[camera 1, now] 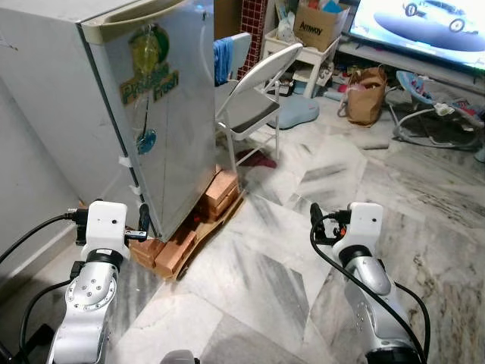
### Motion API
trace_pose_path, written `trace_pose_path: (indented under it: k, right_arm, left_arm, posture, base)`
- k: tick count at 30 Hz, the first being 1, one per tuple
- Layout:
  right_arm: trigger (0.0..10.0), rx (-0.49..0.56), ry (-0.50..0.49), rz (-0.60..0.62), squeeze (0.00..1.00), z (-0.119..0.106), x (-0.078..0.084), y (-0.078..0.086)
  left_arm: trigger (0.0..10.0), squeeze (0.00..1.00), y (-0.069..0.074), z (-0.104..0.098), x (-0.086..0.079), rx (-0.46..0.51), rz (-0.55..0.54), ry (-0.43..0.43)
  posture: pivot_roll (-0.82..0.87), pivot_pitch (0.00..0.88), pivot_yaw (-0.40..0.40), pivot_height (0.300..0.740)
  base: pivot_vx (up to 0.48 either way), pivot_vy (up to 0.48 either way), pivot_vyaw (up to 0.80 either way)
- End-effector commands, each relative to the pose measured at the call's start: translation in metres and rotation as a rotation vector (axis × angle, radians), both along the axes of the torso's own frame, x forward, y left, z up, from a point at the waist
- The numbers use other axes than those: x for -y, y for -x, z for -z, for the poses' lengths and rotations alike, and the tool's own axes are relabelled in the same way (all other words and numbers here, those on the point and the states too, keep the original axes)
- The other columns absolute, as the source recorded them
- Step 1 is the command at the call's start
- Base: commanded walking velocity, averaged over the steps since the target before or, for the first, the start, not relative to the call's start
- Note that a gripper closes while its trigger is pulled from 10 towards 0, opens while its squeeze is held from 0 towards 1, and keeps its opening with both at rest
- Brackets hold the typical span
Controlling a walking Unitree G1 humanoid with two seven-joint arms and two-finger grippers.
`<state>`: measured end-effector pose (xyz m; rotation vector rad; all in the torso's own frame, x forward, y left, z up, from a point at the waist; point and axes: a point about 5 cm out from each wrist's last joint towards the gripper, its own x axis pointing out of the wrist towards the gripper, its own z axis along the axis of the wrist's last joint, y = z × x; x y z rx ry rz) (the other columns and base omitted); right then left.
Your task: Restocking fridge
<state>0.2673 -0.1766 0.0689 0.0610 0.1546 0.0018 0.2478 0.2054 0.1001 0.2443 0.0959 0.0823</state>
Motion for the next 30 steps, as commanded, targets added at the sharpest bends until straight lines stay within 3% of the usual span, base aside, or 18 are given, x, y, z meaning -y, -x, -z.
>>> trace_pose_path:
  k: [1, 11, 15, 19, 30]
  right_arm:
    - [10.0, 0.046, -0.002, -0.005, 0.0, -0.01, 0.0, -0.003]
    - [10.0, 0.083, -0.032, 0.018, 0.0, -0.021, -0.002, -0.009]
    - [10.0, 0.082, -0.03, 0.048, 0.0, -0.02, 0.003, -0.003]
    - [10.0, 0.053, -0.037, 0.083, 0.0, -0.014, 0.011, 0.006]
    - [10.0, 0.027, -0.064, 0.06, 0.0, -0.013, 0.004, 0.002]
  left_arm:
    - [10.0, 0.0, -0.002, -0.002, -0.007, 0.01, -0.028, -0.015]
    - [10.0, 0.0, -0.005, -0.012, 0.0, 0.023, 0.04, 0.001]
    - [10.0, 0.0, -0.002, -0.012, 0.006, 0.022, 0.106, -0.017]
    - [10.0, 0.0, 0.004, -0.007, 0.007, 0.015, 0.107, -0.011]
    - [10.0, 0.0, 0.001, 0.001, 0.015, -0.011, 0.087, 0.072]
  posture:
    - [0.12, 0.034, -0.052, 0.74]
    - [0.11, 0.08, -0.025, 0.74]
    - [0.1, 0.099, -0.018, 0.74]
    - [0.09, 0.085, -0.032, 0.74]
    - [0.12, 0.085, -0.088, 0.74]
  base:
    - [0.24, 0.255, 0.49]
    - [0.288, 0.38, 0.04]
    - [0.292, 0.382, 0.0]
    - [0.292, 0.382, 0.0]
    - [0.054, 0.447, -0.68]
